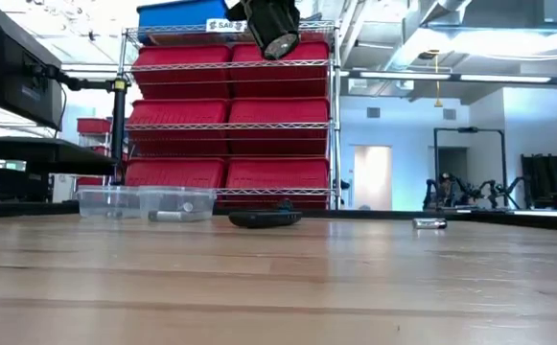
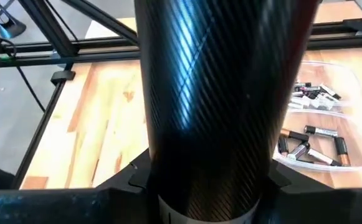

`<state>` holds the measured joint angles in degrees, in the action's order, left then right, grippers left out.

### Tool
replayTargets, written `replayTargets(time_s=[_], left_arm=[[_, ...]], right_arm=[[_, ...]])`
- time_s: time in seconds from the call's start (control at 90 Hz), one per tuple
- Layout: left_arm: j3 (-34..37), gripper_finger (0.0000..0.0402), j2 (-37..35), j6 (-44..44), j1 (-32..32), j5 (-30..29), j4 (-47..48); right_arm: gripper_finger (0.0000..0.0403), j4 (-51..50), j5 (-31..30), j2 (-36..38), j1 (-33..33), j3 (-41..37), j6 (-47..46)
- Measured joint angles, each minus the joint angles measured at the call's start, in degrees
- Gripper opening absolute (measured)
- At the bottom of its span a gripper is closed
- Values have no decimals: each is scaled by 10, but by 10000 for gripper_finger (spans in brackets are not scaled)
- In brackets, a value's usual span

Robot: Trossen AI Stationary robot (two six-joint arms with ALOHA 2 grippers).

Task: Insert battery
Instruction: Close the flashlight battery compartment

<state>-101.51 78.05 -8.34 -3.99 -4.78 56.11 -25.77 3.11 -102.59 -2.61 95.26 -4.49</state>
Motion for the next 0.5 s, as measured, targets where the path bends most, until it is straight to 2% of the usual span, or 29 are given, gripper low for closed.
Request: replayTargets(time_s=[0.5], left_arm=[[0, 210, -2, 7, 0, 5, 5]], right_arm=[[132, -60, 1, 0, 0, 0, 0]])
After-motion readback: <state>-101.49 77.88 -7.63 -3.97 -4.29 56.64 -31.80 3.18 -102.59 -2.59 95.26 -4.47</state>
